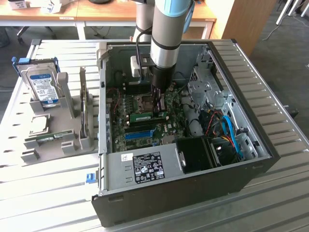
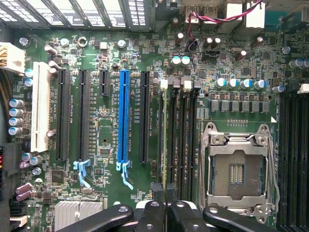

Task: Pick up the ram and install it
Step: 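Insert the ram into the slot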

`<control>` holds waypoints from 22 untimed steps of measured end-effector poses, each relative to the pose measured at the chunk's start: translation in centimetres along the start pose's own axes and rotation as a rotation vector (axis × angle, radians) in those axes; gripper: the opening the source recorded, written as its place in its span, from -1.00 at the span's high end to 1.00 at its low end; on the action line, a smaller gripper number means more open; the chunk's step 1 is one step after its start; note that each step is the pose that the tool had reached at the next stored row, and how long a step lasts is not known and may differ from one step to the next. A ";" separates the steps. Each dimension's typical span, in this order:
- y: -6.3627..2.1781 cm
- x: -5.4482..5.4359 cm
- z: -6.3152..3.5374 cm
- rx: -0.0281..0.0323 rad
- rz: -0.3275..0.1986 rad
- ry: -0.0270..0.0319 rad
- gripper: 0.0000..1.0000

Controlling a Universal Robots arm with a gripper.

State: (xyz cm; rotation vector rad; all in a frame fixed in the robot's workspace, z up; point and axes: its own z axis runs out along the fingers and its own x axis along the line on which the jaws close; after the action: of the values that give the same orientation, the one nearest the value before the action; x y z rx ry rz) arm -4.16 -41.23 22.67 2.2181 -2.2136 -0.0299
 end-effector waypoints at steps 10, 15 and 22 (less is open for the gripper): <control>0.00 0.0 0.14 0.0000 0.000 -0.0001 0.76; -0.01 0.0 0.31 0.0000 0.000 0.0000 0.76; -0.01 0.0 0.53 -0.0002 0.000 0.0003 0.76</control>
State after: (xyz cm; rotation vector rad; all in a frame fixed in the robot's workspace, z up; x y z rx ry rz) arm -4.16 -41.24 22.14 2.2179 -2.2134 -0.0297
